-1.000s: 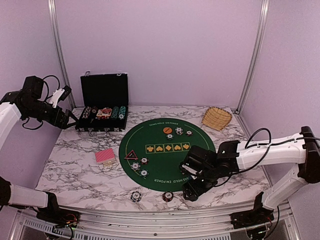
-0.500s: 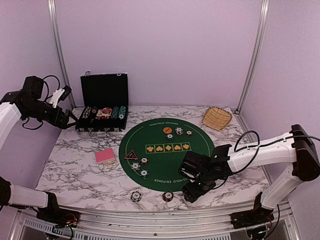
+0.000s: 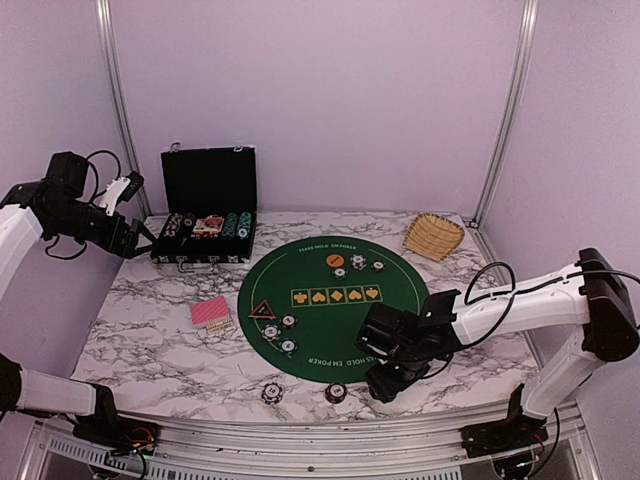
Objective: Distribute texas hold em gaming equipment
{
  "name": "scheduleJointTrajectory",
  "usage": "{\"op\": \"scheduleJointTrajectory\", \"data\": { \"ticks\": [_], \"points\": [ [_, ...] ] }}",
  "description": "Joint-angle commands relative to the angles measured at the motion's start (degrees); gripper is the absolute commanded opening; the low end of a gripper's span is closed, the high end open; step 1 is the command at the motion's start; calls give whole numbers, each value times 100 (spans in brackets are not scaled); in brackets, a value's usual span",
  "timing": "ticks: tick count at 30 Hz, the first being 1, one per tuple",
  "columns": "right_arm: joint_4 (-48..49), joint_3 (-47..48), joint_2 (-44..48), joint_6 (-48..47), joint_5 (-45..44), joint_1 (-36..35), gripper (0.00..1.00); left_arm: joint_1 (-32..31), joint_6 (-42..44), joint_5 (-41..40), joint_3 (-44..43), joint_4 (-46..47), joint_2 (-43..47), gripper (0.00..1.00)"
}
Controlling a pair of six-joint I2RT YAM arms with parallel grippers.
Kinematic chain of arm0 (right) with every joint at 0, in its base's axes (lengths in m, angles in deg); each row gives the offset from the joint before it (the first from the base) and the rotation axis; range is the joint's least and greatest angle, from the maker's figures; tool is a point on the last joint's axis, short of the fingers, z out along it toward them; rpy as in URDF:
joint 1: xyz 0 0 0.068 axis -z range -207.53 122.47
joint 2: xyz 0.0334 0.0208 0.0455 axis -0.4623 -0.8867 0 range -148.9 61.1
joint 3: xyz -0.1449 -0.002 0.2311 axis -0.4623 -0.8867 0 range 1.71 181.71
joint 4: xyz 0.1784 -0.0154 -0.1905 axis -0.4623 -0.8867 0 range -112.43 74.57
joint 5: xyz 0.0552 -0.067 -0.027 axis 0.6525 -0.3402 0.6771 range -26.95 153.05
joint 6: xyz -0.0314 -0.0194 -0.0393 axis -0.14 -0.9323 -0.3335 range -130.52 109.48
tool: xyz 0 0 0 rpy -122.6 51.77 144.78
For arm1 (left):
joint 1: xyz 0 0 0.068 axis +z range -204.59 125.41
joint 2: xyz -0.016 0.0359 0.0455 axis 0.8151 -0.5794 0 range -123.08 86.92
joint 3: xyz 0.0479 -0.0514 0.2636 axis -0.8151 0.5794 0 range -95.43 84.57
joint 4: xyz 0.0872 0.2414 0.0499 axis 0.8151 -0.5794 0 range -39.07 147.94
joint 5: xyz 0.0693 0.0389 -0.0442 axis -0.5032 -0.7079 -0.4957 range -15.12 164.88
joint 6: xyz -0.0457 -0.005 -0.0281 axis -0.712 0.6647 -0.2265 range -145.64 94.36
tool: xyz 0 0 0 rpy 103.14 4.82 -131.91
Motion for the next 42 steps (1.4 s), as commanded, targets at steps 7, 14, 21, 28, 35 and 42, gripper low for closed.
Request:
{"op": "scheduleJointTrajectory", "data": {
  "ticks": [7,14,21,28,35,42],
  "points": [
    [123,-9,-61,23,-44,-4,54,-16,18,-2,-105,-113,-40,99],
    [108,-22,-70,37,-55,3,52,-16,62,-61,-72,-119,-31,99],
    [105,-56,-6,48,-35,0,49,-15,39,-63,-140,-120,-28,99],
    [8,0,97,67,-81,0,32,-16,30,-91,-139,-116,-10,99],
    [-215,191,147,4,-160,18,21,-16,45,-110,-129,-119,25,99],
    [-513,741,275,-134,-100,142,15,-16,66,-123,-103,-119,32,99]
  ]
}}
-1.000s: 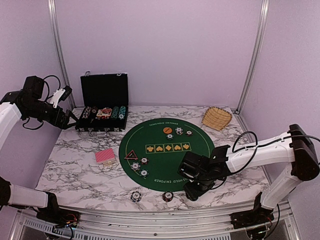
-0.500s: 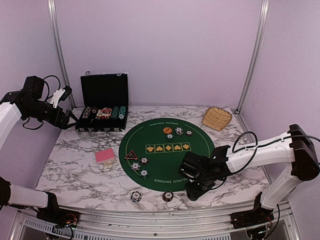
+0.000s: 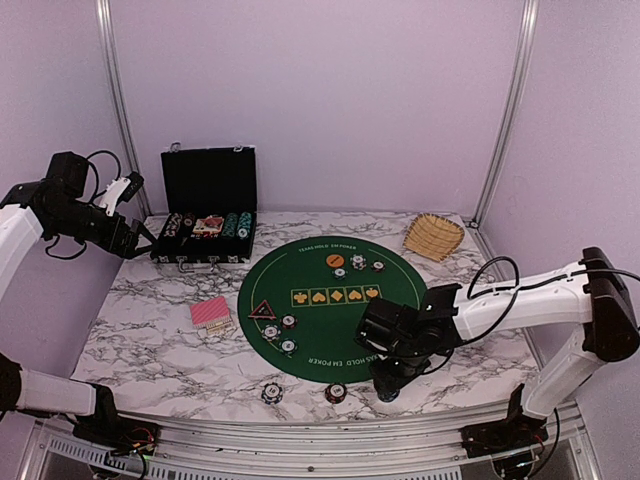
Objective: Distribute texas hold em gaming equipment
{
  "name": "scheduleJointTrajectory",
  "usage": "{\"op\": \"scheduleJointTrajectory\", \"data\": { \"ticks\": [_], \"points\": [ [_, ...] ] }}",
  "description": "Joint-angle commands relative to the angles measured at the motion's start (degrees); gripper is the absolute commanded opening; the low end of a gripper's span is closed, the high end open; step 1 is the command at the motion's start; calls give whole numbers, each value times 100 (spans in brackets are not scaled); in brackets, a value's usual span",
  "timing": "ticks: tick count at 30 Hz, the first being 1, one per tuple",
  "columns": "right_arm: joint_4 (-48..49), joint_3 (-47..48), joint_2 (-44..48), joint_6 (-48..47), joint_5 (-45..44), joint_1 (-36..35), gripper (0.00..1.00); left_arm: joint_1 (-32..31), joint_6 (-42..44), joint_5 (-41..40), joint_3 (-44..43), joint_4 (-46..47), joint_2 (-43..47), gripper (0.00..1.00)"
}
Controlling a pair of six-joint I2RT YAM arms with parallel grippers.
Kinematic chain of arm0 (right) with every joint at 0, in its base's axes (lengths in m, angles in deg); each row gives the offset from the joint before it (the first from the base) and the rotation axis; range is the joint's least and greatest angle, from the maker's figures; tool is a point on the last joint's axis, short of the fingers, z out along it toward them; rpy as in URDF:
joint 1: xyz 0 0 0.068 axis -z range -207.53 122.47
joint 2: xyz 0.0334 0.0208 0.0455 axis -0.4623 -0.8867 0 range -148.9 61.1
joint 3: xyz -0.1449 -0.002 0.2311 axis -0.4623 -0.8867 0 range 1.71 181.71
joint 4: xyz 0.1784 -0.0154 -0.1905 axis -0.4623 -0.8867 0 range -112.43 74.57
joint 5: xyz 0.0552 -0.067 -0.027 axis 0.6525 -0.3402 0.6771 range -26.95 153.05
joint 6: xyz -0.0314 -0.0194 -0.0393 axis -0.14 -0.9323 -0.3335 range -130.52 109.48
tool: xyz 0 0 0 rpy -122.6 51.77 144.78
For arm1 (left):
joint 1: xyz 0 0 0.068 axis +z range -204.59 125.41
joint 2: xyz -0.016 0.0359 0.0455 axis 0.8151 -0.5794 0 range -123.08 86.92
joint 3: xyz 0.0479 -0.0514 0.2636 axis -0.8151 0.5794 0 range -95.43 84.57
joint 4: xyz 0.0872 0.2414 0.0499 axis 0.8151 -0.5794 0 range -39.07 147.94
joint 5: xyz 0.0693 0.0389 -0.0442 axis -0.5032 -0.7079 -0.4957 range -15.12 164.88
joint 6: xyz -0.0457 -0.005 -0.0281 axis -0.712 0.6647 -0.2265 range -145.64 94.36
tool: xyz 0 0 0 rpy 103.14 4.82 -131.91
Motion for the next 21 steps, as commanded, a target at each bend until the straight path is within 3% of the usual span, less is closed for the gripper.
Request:
{"op": "scheduleJointTrajectory", "data": {
  "ticks": [1,21],
  "points": [
    [-172,554,254,-156,13,160,14,-16,60,-27,-109,-113,40,99],
    [674,1717,-1442,-954,195,713,13,-18,218,-274,-37,-239,89,99]
  ]
}}
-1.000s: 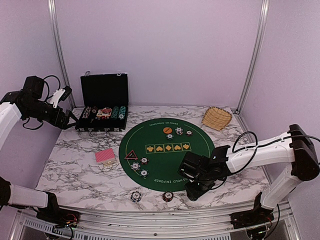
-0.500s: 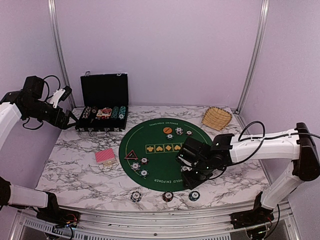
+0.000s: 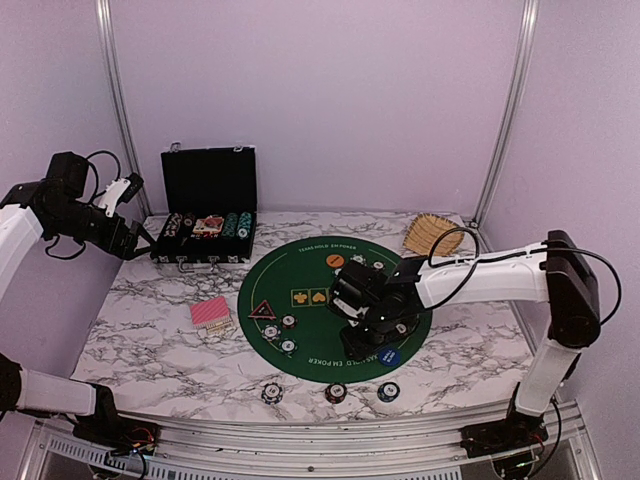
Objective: Distribute texas hold em gaming equipment
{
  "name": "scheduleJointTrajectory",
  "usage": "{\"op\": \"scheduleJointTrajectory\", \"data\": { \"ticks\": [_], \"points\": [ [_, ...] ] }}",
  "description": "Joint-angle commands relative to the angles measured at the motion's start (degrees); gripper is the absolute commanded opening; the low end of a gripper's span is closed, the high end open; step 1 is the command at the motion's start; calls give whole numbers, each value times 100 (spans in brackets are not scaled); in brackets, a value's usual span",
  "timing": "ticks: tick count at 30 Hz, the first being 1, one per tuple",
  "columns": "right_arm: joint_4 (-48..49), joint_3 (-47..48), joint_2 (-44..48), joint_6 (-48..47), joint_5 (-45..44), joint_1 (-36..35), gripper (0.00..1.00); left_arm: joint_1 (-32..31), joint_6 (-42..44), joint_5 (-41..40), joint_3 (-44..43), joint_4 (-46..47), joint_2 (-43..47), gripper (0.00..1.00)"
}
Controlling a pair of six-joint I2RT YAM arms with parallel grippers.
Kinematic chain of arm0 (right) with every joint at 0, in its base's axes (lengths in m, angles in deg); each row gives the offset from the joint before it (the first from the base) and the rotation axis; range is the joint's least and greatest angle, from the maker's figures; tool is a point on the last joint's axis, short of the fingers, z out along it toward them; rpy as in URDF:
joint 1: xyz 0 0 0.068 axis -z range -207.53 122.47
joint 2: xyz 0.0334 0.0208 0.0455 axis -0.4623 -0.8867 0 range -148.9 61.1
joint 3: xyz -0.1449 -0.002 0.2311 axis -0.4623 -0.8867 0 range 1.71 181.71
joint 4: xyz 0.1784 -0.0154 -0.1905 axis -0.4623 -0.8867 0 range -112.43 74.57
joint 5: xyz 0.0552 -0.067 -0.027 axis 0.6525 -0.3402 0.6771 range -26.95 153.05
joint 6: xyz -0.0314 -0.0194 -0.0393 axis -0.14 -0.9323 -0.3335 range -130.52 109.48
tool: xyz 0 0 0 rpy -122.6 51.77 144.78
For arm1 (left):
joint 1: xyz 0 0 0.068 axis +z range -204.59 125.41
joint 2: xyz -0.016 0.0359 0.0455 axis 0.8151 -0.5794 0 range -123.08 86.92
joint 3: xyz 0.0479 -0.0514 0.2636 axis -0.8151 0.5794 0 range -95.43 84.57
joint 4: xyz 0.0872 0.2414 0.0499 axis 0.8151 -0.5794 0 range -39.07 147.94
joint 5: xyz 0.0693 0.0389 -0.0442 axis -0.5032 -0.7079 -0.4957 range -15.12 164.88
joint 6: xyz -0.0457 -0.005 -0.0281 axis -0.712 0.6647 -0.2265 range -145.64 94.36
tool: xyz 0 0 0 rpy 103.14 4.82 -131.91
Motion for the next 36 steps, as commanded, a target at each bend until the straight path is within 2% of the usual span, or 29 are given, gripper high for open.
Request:
{"op": "scheduleJointTrajectory", "data": {
  "ticks": [1,4,8,18,27,36],
  "points": [
    [370,215,-243,-159,136,40,13,-23,122,-65,-47,-225,90,99],
    [471,175,-351,-163,130,42,14,-22,141,-30,-41,-241,99,99],
    [620,32,-413,-163,131,54,21,-25,222,2,-25,-296,86,99],
    [693,-35,-389,-162,82,50,54,-69,651,-200,98,-527,-12,99],
    [466,119,-95,-144,-63,42,56,-566,895,-706,427,-546,-337,99],
    [141,992,102,-188,-137,-98,59,-802,1274,-872,679,-447,-818,99]
  ]
}}
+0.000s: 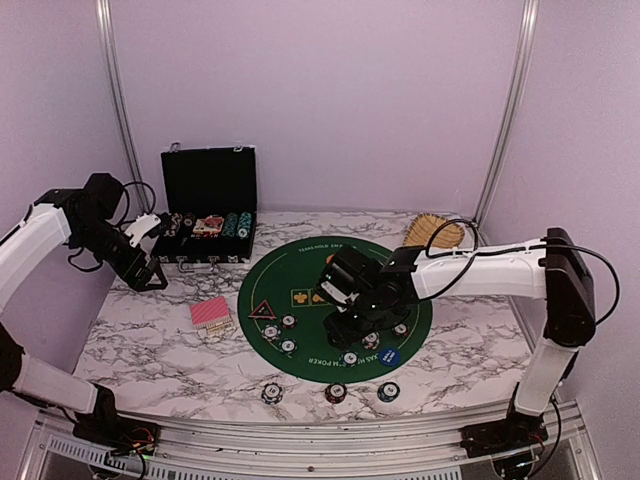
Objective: Distribute texas hold em gaming equipment
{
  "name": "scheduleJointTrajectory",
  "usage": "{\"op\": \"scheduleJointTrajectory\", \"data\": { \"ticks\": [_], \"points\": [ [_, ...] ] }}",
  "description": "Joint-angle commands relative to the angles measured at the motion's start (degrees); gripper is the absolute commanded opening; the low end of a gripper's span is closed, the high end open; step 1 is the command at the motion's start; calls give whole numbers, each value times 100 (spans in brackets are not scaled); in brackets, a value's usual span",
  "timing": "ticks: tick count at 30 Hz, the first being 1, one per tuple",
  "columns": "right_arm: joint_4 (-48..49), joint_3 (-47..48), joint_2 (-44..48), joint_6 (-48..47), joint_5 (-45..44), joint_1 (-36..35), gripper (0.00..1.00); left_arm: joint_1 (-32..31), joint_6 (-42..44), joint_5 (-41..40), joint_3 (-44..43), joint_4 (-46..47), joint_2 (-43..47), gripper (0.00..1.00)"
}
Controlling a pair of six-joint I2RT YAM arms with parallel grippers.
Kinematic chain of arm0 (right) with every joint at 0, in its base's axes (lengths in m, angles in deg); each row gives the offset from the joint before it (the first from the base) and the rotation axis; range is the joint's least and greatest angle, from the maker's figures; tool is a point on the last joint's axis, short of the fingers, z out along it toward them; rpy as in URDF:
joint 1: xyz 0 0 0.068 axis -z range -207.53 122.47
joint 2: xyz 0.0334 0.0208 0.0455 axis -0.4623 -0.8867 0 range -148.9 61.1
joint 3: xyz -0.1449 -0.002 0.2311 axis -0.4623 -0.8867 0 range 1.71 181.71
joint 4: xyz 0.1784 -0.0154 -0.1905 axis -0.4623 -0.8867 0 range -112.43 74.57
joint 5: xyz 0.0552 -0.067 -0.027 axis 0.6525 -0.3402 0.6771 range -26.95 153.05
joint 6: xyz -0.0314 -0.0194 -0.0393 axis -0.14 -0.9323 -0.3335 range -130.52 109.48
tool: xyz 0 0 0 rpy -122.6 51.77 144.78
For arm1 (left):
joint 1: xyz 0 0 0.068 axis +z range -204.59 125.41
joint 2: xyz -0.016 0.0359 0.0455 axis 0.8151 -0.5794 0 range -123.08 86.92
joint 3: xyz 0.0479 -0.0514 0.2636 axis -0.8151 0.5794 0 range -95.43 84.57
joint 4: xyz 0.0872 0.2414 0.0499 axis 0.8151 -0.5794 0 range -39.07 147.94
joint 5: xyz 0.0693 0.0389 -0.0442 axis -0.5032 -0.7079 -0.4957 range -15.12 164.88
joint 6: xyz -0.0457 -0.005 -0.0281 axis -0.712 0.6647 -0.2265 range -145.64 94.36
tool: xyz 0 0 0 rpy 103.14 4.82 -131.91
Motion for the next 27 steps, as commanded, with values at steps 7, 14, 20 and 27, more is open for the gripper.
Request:
{"op": "scheduleJointTrajectory", "data": {
  "ticks": [7,14,20,27],
  "points": [
    [115,766,323,48,21,-63,96,-571,562,-504,715,440,-373,99],
    [679,854,314,286,584,31,99,-1044,957,-759,875,708,-788,99],
    [960,889,222,476,824,91,99,-1348,1127,-1122,817,933,-1339,99],
    [998,873,230,554,840,108,99,-1474,1012,-1289,581,1253,-1871,99]
  ]
}}
